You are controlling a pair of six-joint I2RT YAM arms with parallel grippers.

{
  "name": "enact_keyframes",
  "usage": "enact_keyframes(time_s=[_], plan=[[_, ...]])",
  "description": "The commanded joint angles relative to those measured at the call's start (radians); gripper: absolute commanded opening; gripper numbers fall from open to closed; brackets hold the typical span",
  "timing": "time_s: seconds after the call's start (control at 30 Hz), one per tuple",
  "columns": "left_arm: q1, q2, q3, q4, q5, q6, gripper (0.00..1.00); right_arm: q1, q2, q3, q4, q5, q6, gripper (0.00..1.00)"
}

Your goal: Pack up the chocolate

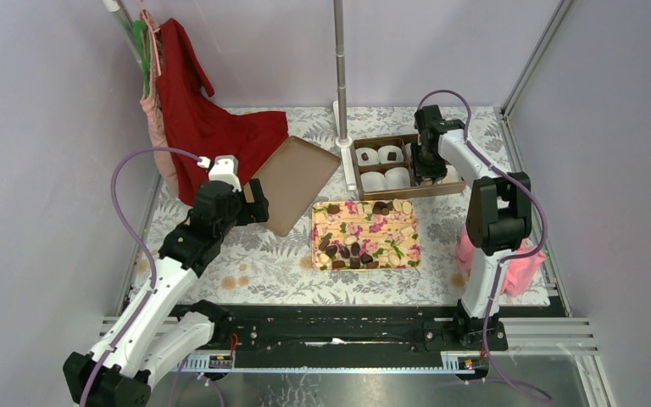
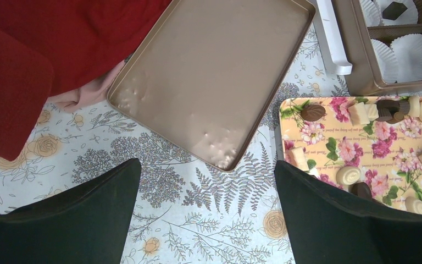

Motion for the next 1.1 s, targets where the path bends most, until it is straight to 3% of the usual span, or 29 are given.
enact_keyframes(time_s=[0.0, 0.7, 1.07], plan=[[0.005, -0.019, -0.006, 0.047, -0.003, 0.011, 0.99, -0.003, -0.119, 0.004, -0.022, -0.021, 0.001, 0.45], [0.005, -0.052, -0.011, 0.045, -0.019, 0.008, 0.99, 0.175, -0.451, -0.304, -0.003, -0.048, 0.055, 0.45], [0.005, -0.064, -0.011, 0.042, -0.030, 0.008, 0.99, 0.274, -0.457, -0.414, 0.048, -0.113, 0.086, 0.45]])
